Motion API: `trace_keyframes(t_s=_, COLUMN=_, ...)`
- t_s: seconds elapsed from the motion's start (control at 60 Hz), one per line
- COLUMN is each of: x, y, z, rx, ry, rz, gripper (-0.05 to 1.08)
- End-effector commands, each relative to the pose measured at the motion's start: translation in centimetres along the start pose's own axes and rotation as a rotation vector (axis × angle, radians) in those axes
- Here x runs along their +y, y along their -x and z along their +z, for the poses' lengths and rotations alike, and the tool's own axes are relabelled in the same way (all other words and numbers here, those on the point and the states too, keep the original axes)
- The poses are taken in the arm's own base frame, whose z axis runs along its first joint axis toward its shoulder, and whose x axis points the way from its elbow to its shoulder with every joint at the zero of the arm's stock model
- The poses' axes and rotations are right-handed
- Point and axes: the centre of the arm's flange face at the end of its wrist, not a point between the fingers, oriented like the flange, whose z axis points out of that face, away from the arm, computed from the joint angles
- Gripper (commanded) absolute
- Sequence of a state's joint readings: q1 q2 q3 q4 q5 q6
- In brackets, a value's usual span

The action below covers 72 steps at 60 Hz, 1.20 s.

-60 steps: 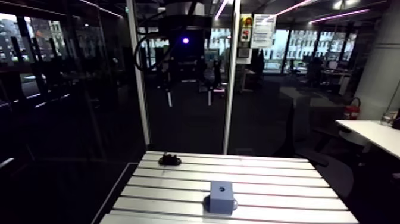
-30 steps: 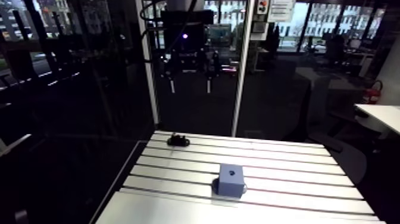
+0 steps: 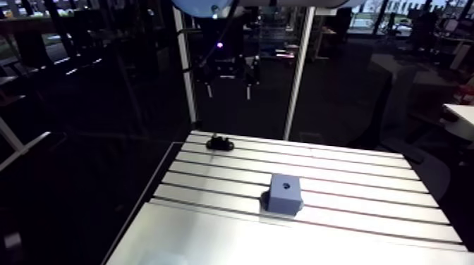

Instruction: Pick up the M10 bolt and insert it into the hex recess until seated.

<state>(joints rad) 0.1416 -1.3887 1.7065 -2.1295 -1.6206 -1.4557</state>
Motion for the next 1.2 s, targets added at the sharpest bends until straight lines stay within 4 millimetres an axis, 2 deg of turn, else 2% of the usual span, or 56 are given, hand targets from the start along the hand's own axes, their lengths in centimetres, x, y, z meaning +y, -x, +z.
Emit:
trace_keyframes(t_s=0.017, x=-0.7, y=-0.4, z=2.6, rx=0.046, ry=-0.007, rz=0.027, gripper=0.01)
trace_keyframes(t_s=0.233, x=-1.4, y=-1.0, z=5.0, rx=0.056, ry=-0.009, rz=0.023, gripper=0.01)
trace_keyframes(t_s=0.667, x=-4.3, y=-2.0, z=8.8, rx=0.039, ry=0.011, rz=-0.033, gripper=0.01)
trace_keyframes(t_s=1.033, x=-5.6, y=-3.2, z=10.9, rx=0.024, ry=0.01, rz=-0.046, gripper=0.01)
trace_keyframes(t_s=1.2, x=-5.9, y=-3.4, z=11.9, rx=0.025, ry=0.006, rz=-0.049, gripper=0.07)
